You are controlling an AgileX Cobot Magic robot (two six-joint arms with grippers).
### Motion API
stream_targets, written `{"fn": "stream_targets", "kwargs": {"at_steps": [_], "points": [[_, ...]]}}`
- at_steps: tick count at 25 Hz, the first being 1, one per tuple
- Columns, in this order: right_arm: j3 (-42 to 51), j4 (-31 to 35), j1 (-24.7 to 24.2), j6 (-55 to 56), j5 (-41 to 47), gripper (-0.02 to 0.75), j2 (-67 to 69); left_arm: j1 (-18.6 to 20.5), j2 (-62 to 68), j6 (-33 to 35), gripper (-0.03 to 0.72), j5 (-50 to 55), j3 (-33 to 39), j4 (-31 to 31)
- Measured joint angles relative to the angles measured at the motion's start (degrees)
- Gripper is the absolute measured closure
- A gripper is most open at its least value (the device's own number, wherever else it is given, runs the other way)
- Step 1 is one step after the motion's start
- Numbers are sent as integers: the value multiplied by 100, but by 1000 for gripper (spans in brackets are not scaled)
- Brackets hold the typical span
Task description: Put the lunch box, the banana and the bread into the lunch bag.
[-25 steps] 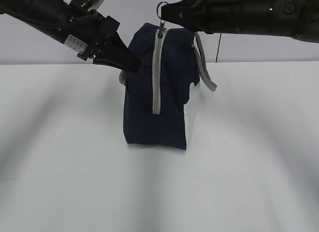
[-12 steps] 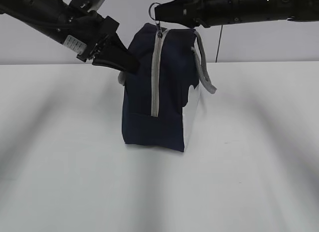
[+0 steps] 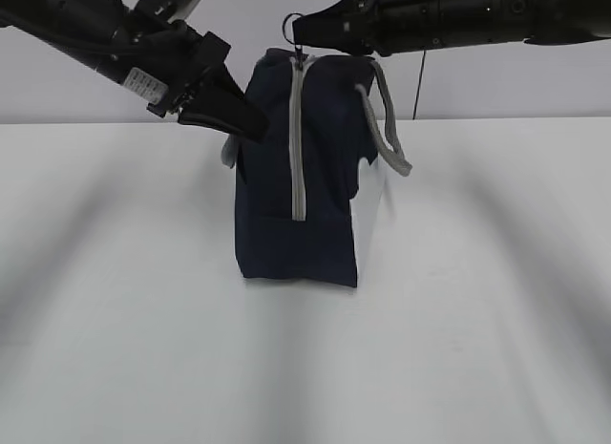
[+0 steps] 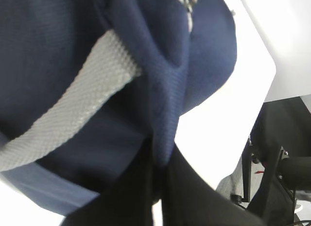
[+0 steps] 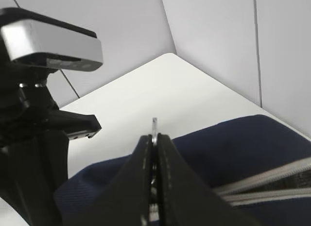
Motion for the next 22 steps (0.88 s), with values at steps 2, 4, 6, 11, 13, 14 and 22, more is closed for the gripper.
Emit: {"fn": "stream_targets", "kwargs": {"at_steps": [2,4,6,11,13,14,22], "points": [[-63,-3,-86,103,-188,754,0,-42,0,0,685,-7,0,5],[-121,-26,-148,234,-492,754,10,-66,0,-5,685,-13,0,7],[-140,-44,-181,326,-748,754,10,-83,0,-1,685,-13,0,7],[-149,-213,-190,434,-952,754,-123,-84,0,-6,685,-13,0,26],[-149,-302,-190,457,-876,754,-172,-84,0,-6,685,-13,0,26],[-149,-327,-190,471,-798,754,-186,-84,0,-6,685,-13,0,26],[-197,-366,-190,497,-201,754,-199,-84,0,-6,685,-20,0,26]]}}
